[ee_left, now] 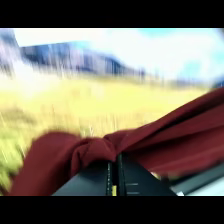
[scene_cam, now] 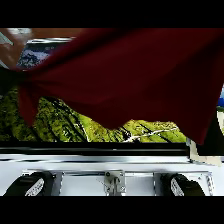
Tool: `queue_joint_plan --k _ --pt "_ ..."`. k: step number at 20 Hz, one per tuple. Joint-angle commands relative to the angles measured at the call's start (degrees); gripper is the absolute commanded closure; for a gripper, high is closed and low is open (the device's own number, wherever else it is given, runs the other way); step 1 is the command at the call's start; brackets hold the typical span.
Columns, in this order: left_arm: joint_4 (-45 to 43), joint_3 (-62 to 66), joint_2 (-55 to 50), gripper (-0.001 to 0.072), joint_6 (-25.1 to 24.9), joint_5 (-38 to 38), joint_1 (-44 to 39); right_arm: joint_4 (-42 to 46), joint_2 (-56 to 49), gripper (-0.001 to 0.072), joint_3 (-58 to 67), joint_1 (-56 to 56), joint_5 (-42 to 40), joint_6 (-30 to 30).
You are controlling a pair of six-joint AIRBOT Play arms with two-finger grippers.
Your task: Fold the shirts.
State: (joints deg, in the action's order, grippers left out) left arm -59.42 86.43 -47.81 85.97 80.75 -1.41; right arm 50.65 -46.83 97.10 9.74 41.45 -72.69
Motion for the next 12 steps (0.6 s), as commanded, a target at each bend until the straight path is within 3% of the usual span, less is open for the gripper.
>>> queue_joint_plan --k 1,3,7,12 --pt "1.2 -18.8 -0.4 0.0665 2.4 4.4 -2.2 -11.8 -11.1 0.0654 0.3 -1.6 -0.7 0.0" --pt "3.9 -30.4 -1.4 0.0665 2.2 1.0 -4.7 -16.0 -19.6 0.0654 0.3 -6.3 -1.2 2.6" --pt "5.7 -44.8 -5.0 0.0665 1.3 -9.0 -8.3 -15.8 -37.4 0.0653 0.3 -15.8 -0.5 2.5" --pt "5.7 -46.6 -7.7 0.0665 -1.4 -19.1 -8.2 -13.9 -52.3 0.0653 0.3 -18.0 14.4 -4.1"
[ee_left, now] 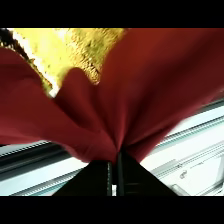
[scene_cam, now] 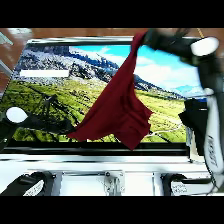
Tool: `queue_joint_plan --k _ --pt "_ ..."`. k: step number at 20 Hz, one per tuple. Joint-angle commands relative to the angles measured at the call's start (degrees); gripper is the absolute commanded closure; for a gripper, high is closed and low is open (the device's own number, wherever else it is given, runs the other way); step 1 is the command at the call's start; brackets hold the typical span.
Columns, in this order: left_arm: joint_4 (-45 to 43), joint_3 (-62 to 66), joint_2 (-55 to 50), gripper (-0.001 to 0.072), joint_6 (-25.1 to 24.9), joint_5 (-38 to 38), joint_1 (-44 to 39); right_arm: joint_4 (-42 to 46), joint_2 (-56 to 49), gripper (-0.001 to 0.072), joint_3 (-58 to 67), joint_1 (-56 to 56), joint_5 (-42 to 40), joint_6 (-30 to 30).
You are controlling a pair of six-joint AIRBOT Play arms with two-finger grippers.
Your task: Fold the shirts.
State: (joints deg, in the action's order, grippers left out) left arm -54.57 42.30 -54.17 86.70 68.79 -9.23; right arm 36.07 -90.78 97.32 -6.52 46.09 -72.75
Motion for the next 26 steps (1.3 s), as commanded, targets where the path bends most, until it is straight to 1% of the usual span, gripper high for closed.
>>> queue_joint_plan --k 1,2,3,4,5,7,8,10,11,12,14,15,16,17,19,20,22,26 --pt "0.8 -2.5 -1.4 0.0665 -3.1 -9.9 -0.4 3.1 -10.0 0.0653 0.0 -1.7 13.7 -6.8" --pt "0.8 -2.5 -1.4 0.0665 -3.6 -12.3 -0.4 5.7 -11.2 0.0639 0.0 -1.7 17.6 -8.9" --pt "0.8 -2.4 -1.4 0.0665 -3.5 -14.6 -0.4 7.4 -11.6 0.0488 0.0 -1.7 20.5 -9.1" --pt "0.8 -2.4 -1.4 0.0665 -3.5 -16.4 -0.4 8.2 -11.5 0.0207 0.1 -1.3 23.4 -8.7" --pt "0.8 -2.4 -1.3 0.0665 -3.5 -17.3 -0.4 7.7 -11.1 0.0122 0.1 -0.3 26.9 -7.6" --pt "0.8 -2.4 -1.3 0.0665 -3.7 -17.2 -0.2 9.4 -8.7 0.0122 0.1 3.0 35.8 -5.7" --pt "0.8 -2.4 -1.2 0.0665 -4.5 -17.2 0.1 13.4 -6.9 0.0122 0.1 5.1 39.8 -6.3" --pt "0.8 -2.1 -1.0 0.0665 -5.0 -17.1 1.0 25.8 -3.6 0.0123 -0.7 8.5 48.6 -9.6" --pt "0.8 -1.5 -1.0 0.0665 -5.1 -17.1 1.6 29.6 -1.5 0.0123 -3.8 9.5 50.8 -11.5" --pt "0.8 -0.8 -1.0 0.0665 -5.1 -17.1 2.2 30.4 1.8 0.0122 -10.1 9.9 50.1 -12.0" --pt "0.8 0.9 -1.0 0.0665 -5.1 -17.1 3.0 29.4 8.8 0.0122 -26.8 9.2 43.2 -12.7" --pt "0.8 1.8 -1.0 0.0665 -5.1 -17.1 3.1 26.6 12.1 0.0121 -35.9 8.3 38.1 -13.2" --pt "0.8 2.4 -1.0 0.0665 -5.3 -17.1 3.1 21.9 14.6 0.0112 -43.5 7.6 33.9 -12.9" --pt "0.9 2.8 -1.0 0.0665 -5.3 -17.2 3.1 17.2 16.2 0.0035 -49.9 7.1 30.3 -11.8" --pt "0.8 2.8 -1.0 0.0665 -5.3 -17.1 3.1 11.4 17.1 0.0035 -59.5 6.7 24.5 -11.9" --pt "0.9 2.8 -1.0 0.0665 -5.3 -17.1 3.1 9.4 17.1 0.0035 -62.7 6.0 21.9 -11.9" --pt "0.9 2.8 -1.0 0.0665 -5.3 -17.1 3.1 9.0 17.1 0.0035 -65.2 3.2 18.2 -12.1" --pt "0.9 2.8 -1.0 0.0665 -5.3 -17.1 3.1 9.1 16.5 0.0035 -65.2 -4.1 10.8 -16.3"
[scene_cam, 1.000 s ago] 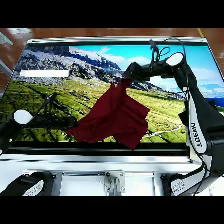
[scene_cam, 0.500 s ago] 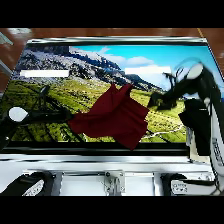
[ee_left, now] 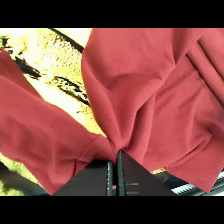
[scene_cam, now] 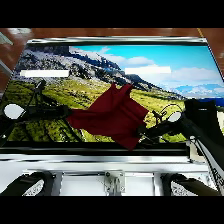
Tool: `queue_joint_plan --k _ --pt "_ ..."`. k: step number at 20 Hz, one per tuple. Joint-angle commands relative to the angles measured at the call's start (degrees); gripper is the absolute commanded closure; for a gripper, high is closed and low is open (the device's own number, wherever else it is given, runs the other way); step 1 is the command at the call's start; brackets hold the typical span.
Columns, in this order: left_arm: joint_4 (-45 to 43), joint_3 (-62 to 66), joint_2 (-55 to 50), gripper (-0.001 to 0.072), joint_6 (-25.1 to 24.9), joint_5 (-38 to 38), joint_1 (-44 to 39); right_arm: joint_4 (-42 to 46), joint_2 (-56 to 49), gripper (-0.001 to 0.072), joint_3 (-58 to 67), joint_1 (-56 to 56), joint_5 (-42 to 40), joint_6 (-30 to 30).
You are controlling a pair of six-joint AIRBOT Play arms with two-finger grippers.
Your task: Fold the shirts.
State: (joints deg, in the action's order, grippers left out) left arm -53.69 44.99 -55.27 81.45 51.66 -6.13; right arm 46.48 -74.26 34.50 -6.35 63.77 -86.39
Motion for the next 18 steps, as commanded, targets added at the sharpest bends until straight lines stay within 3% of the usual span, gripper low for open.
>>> queue_joint_plan --k 1,3,5,6,7,12,14,16,18 --pt "0.0 0.1 0.0 0.0665 0.0 0.0 0.0 -1.7 -0.9 0.0036 -2.4 -5.8 -8.0 -3.2" --pt "0.0 0.1 0.0 0.0665 0.0 0.0 0.0 -3.0 -2.4 0.0069 -2.4 -8.0 -10.3 -3.2" --pt "0.0 0.1 0.0 0.0665 0.0 0.0 0.0 -4.7 -2.3 0.034 -2.3 -8.6 -13.4 -3.2" --pt "0.0 0.1 0.0 0.0665 0.0 0.0 0.0 -5.4 -2.2 0.053 -1.9 -8.3 -14.0 -3.2" --pt "-0.1 0.2 0.0 0.0665 -0.8 0.0 0.1 -5.7 -2.2 0.0651 -0.7 -7.7 -13.6 -3.2" --pt "0.0 7.4 1.2 0.0665 -3.2 0.0 3.1 0.3 6.6 0.0653 14.8 -4.2 -1.6 6.7" --pt "0.0 15.8 4.9 0.0665 -8.4 -0.1 4.5 3.2 14.2 0.0653 24.4 -2.2 2.1 11.5" --pt "-0.4 26.6 9.6 0.0665 -10.8 -0.5 6.1 8.0 22.9 0.0653 36.6 0.0 1.5 11.5" --pt "-0.5 37.1 14.1 0.0664 -10.8 -2.6 8.3 14.3 29.7 0.0654 47.7 1.2 -3.9 4.7"
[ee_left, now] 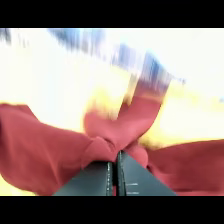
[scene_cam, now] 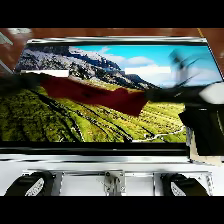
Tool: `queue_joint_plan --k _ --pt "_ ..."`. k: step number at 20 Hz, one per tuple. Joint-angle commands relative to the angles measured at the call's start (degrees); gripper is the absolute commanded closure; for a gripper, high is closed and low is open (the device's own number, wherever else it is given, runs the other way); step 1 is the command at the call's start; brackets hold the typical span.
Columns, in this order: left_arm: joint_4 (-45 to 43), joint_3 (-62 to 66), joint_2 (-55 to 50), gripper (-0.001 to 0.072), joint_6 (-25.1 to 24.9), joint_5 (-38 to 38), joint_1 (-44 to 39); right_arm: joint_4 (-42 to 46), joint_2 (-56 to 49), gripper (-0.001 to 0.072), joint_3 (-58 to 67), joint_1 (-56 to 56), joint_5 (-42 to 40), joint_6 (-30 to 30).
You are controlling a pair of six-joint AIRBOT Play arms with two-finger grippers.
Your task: Fold the shirts.
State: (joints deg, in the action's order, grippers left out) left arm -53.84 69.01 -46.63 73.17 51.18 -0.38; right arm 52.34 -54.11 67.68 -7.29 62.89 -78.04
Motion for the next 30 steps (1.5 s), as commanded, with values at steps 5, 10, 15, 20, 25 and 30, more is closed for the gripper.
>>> queue_joint_plan --k 5,10,15,20,25,30 --pt "-0.3 24.2 15.2 0.0665 -2.4 -10.4 3.6 11.6 13.9 0.0654 30.7 2.2 1.1 -18.4" --pt "-2.6 23.6 17.0 0.0665 -2.4 0.8 3.6 13.7 12.7 0.0654 31.2 2.2 12.3 -21.5" --pt "-13.8 10.7 16.4 0.0665 3.5 12.0 3.6 21.4 4.4 0.0654 27.0 2.2 31.7 -21.5" --pt "-13.6 -11.7 12.1 0.0665 3.6 7.6 3.3 21.4 -7.2 0.0653 8.3 2.2 18.9 -18.5" --pt "-4.5 -18.3 -4.0 0.0664 2.4 -9.0 -0.5 19.8 -22.2 0.0653 6.0 2.2 -1.2 -18.6" --pt "2.8 -18.3 -18.8 0.0664 0.9 -26.5 -6.1 19.5 -28.9 0.0653 6.0 2.2 -18.6 -26.7"
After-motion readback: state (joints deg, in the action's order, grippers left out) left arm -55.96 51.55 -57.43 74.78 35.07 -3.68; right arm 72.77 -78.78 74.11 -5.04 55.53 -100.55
